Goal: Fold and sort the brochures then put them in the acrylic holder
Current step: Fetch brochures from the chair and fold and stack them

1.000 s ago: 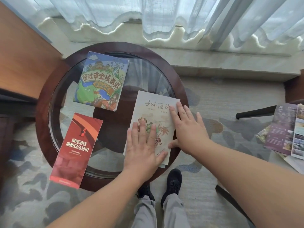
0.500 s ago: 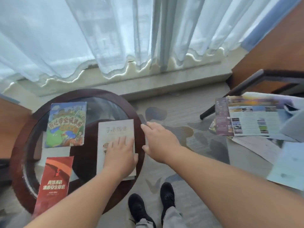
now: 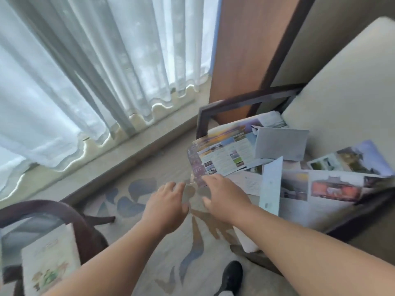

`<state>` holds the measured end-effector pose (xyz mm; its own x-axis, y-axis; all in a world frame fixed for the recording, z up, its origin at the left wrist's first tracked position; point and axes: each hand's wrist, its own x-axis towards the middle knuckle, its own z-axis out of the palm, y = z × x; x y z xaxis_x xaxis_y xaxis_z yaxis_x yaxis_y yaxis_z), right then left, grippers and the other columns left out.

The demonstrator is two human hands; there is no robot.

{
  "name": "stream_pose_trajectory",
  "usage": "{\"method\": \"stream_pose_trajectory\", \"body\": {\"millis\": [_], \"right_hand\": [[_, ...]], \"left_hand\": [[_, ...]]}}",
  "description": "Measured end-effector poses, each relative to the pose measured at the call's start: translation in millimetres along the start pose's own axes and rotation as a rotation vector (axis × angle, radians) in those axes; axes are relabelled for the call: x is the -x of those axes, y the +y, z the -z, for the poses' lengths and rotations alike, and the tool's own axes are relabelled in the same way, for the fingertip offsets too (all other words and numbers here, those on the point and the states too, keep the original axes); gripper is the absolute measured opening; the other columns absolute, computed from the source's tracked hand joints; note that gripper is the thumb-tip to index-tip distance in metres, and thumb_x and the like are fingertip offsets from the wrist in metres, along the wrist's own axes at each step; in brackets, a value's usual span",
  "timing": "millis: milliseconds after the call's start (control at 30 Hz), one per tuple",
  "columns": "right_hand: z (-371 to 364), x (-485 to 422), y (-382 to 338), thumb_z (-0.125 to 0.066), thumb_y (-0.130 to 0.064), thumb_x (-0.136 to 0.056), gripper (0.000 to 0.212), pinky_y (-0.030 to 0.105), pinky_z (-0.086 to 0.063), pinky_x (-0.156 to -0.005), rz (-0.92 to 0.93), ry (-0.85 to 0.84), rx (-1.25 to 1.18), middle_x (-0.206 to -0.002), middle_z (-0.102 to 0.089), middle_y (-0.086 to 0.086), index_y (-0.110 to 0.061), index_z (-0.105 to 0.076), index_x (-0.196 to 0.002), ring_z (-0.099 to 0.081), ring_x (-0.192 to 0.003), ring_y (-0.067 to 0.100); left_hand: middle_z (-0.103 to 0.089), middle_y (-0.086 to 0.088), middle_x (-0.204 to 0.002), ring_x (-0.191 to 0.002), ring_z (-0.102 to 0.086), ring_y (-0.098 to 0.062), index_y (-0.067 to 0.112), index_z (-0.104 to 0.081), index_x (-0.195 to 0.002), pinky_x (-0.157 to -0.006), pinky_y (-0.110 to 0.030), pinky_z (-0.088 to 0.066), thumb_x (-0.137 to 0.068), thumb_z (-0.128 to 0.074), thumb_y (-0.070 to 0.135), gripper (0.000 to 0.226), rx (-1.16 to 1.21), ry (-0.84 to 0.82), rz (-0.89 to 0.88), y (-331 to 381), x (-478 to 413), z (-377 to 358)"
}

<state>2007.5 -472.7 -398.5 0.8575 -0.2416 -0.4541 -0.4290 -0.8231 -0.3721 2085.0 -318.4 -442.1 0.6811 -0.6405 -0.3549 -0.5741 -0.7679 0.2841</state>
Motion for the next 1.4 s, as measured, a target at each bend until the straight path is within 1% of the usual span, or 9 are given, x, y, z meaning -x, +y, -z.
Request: {"method": "stream_pose_trajectory", "body": {"millis": [233, 467, 767, 900, 1067, 1167, 1267, 1333, 1400], "right_hand": [[49.2, 20.1, 139.7, -0.050, -0.031, -0.094, 0.043, 0.044, -0.050, -0.093, -0.195, 0.092, -0.110, -0.138, -0.049, 0.004, -0.021, -0.046, -0.136, -0.050, -0.121, 0.027], [76.8, 23.6, 218.5, -0.049, -0.029, -0.095, 0.044, 0.042, -0.047, -0.094, -0.325, 0.146, -0.214, -0.143, -0.045, 0.004, -0.021, -0.044, -0.139, -0.048, -0.124, 0.028], [107.1, -24.4, 275.1, -0.049, -0.031, -0.097, 0.050, 0.041, -0.045, -0.093, -0.407, 0.235, -0.284, -0.144, -0.045, 0.003, -0.024, -0.039, -0.144, -0.048, -0.126, 0.027], [109.1, -52.4, 298.9, -0.049, -0.035, -0.098, 0.054, 0.039, -0.044, -0.094, -0.465, 0.197, -0.278, -0.149, -0.041, 0.002, -0.024, -0.034, -0.149, -0.047, -0.128, 0.027], [110.4, -79.4, 315.9, -0.050, -0.034, -0.098, 0.046, 0.036, -0.046, -0.082, -0.492, 0.205, -0.304, -0.141, -0.048, 0.003, -0.024, -0.041, -0.142, -0.052, -0.119, 0.026], [104.3, -83.9, 325.0, -0.049, -0.033, -0.098, 0.041, 0.033, -0.045, -0.076, -0.499, 0.199, -0.314, -0.137, -0.050, 0.002, -0.023, -0.044, -0.137, -0.054, -0.114, 0.025], [101.3, -86.8, 340.6, -0.049, -0.034, -0.098, 0.045, 0.032, -0.042, -0.079, -0.502, 0.218, -0.314, -0.142, -0.046, 0.000, -0.024, -0.041, -0.142, -0.052, -0.119, 0.024], [98.5, -88.2, 352.3, -0.049, -0.034, -0.098, 0.051, 0.034, -0.043, -0.087, -0.490, 0.235, -0.324, -0.150, -0.040, -0.002, -0.025, -0.036, -0.147, -0.047, -0.127, 0.022], [91.0, -86.4, 360.8, -0.048, -0.035, -0.099, 0.053, 0.036, -0.043, -0.096, -0.475, 0.240, -0.331, -0.153, -0.037, -0.004, -0.025, -0.034, -0.149, -0.043, -0.133, 0.021]], "left_hand": [[-0.044, -0.002, -0.145, -0.129, -0.045, -0.022, 0.026, -0.031, -0.147, -0.101, -0.038, -0.044, -0.095, -0.046, 0.041, 0.057, -0.019, -0.099, -0.155, 138.6, -72.5, -15.6], [-0.047, -0.005, -0.141, -0.125, -0.047, -0.026, 0.025, -0.033, -0.145, -0.097, -0.040, -0.044, -0.095, -0.044, 0.040, 0.053, -0.083, -0.130, -0.260, 219.7, -132.5, -23.8], [-0.047, -0.007, -0.142, -0.125, -0.047, -0.030, 0.024, -0.034, -0.144, -0.098, -0.043, -0.043, -0.096, -0.046, 0.041, 0.053, -0.140, -0.159, -0.367, 266.6, -233.3, -21.9], [-0.047, -0.006, -0.143, -0.124, -0.049, -0.028, 0.022, -0.035, -0.144, -0.096, -0.042, -0.045, -0.097, -0.046, 0.040, 0.051, -0.155, -0.192, -0.416, 278.4, -272.6, -27.6], [-0.052, -0.008, -0.137, -0.122, -0.051, -0.029, 0.019, -0.041, -0.141, -0.093, -0.041, -0.045, -0.097, -0.046, 0.035, 0.047, -0.200, -0.180, -0.446, 284.8, -318.4, -21.4], [-0.053, -0.010, -0.135, -0.122, -0.050, -0.030, 0.018, -0.042, -0.140, -0.097, -0.043, -0.043, -0.096, -0.046, 0.034, 0.047, -0.247, -0.179, -0.455, 290.6, -341.6, -25.4], [-0.049, -0.011, -0.141, -0.127, -0.046, -0.032, 0.018, -0.035, -0.145, -0.103, -0.045, -0.038, -0.095, -0.046, 0.032, 0.053, -0.271, -0.149, -0.452, 304.4, -370.3, -39.1], [-0.044, -0.011, -0.146, -0.131, -0.044, -0.033, 0.017, -0.029, -0.149, -0.103, -0.046, -0.038, -0.096, -0.047, 0.033, 0.058, -0.286, -0.153, -0.431, 311.8, -390.3, -53.0], [-0.050, -0.012, -0.141, -0.125, -0.049, -0.035, 0.017, -0.028, -0.148, -0.097, -0.046, -0.040, -0.097, -0.047, 0.035, 0.057, -0.351, -0.171, -0.408, 315.8, -405.8, -69.4]]}}
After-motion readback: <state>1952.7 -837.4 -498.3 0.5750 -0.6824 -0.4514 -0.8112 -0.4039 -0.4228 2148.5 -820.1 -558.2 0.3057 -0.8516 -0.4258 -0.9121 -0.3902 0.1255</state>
